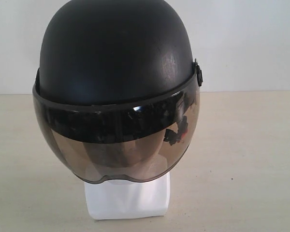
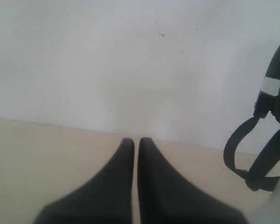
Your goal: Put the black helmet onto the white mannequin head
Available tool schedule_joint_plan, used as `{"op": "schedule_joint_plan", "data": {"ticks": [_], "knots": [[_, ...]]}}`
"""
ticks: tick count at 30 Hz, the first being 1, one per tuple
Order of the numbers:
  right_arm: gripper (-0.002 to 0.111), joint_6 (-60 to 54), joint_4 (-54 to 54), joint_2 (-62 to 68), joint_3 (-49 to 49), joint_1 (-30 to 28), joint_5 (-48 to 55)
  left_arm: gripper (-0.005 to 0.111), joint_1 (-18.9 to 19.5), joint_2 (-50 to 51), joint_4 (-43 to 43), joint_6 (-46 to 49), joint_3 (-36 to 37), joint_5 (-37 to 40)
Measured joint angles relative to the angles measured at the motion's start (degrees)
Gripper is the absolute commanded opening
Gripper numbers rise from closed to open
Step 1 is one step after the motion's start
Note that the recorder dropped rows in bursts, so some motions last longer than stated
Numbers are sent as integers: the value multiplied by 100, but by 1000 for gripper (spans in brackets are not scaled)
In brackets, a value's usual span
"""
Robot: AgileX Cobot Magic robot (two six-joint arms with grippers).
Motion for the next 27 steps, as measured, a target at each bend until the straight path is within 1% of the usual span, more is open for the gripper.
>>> {"op": "schedule_joint_plan", "data": {"ticks": [5, 11, 14, 16, 20, 25, 27], "knots": [[0, 0, 0, -9, 0, 0, 0, 4, -55, 0, -190, -430, 110, 215], [0, 0, 0, -9, 0, 0, 0, 4, -601, 0, -462, -514, 110, 206], [0, 0, 0, -9, 0, 0, 0, 4, -721, 0, -561, -537, 110, -95], [0, 0, 0, -9, 0, 0, 0, 4, -735, 0, -575, -549, 110, -224], [0, 0, 0, -9, 0, 0, 0, 4, -748, 0, -586, -559, 110, -227], [0, 0, 0, -9, 0, 0, 0, 4, -748, 0, -611, -779, 110, 275], [0, 0, 0, -9, 0, 0, 0, 4, -748, 0, -635, -834, 110, 319]]}}
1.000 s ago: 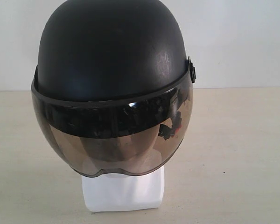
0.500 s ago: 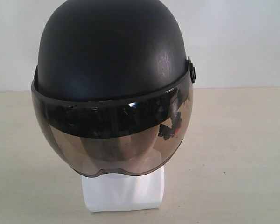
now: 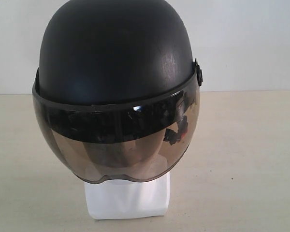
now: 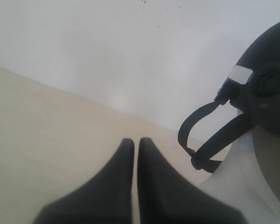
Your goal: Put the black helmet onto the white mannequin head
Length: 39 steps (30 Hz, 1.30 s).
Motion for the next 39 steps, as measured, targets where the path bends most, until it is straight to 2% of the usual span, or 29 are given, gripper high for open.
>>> {"op": "schedule_joint_plan", "data": {"ticks": [3, 7, 10, 13, 24, 32, 39], "knots": [[0, 0, 0, 0, 0, 0, 0, 4, 0, 0, -81, 147, 0, -147], [0, 0, 0, 0, 0, 0, 0, 4, 0, 0, -936, 1563, 0, -168], [0, 0, 0, 0, 0, 0, 0, 4, 0, 0, -1405, 2810, 0, 216], [0, 0, 0, 0, 0, 0, 0, 4, 0, 0, -1446, 3371, 0, 731], [0, 0, 0, 0, 0, 0, 0, 4, 24, 0, -1446, 3565, 0, 1105], [0, 0, 0, 0, 0, 0, 0, 4, 581, 0, -1446, 3578, 0, 1109], [0, 0, 0, 0, 0, 0, -11, 4, 650, 0, -1446, 3578, 0, 1109]]}}
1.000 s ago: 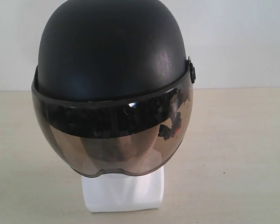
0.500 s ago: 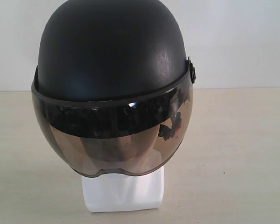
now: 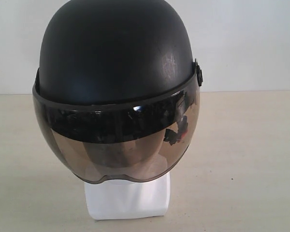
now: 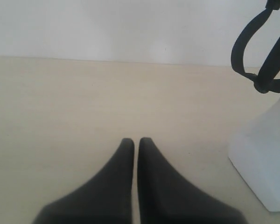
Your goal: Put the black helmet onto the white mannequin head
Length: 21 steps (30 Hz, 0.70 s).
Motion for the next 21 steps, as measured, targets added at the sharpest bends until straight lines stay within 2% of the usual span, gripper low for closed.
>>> {"op": "schedule_joint_plan", "data": {"ticks": [21], "knots": [[0, -220, -225, -26, 4, 0, -80, 4, 0, 0, 0, 0, 0, 0]]}}
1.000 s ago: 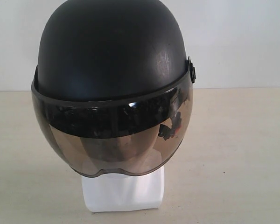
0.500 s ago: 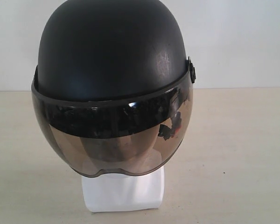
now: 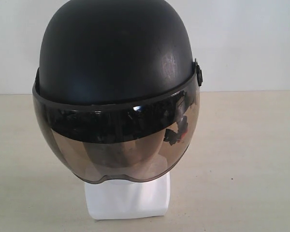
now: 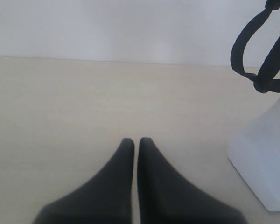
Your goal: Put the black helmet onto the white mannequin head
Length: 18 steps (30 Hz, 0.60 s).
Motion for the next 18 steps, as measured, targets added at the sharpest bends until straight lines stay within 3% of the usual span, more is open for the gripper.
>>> {"op": "schedule_joint_plan", "data": {"ticks": [4, 10, 18], "knots": [[0, -152, -245, -322, 406, -88, -1100, 4, 0, 0, 0, 0, 0, 0], [0, -13, -268, -1360, 2014, -748, -3598, 4, 0, 0, 0, 0, 0, 0], [0, -168, -256, -3339, 4248, -1624, -4137, 4, 0, 0, 0, 0, 0, 0]]}}
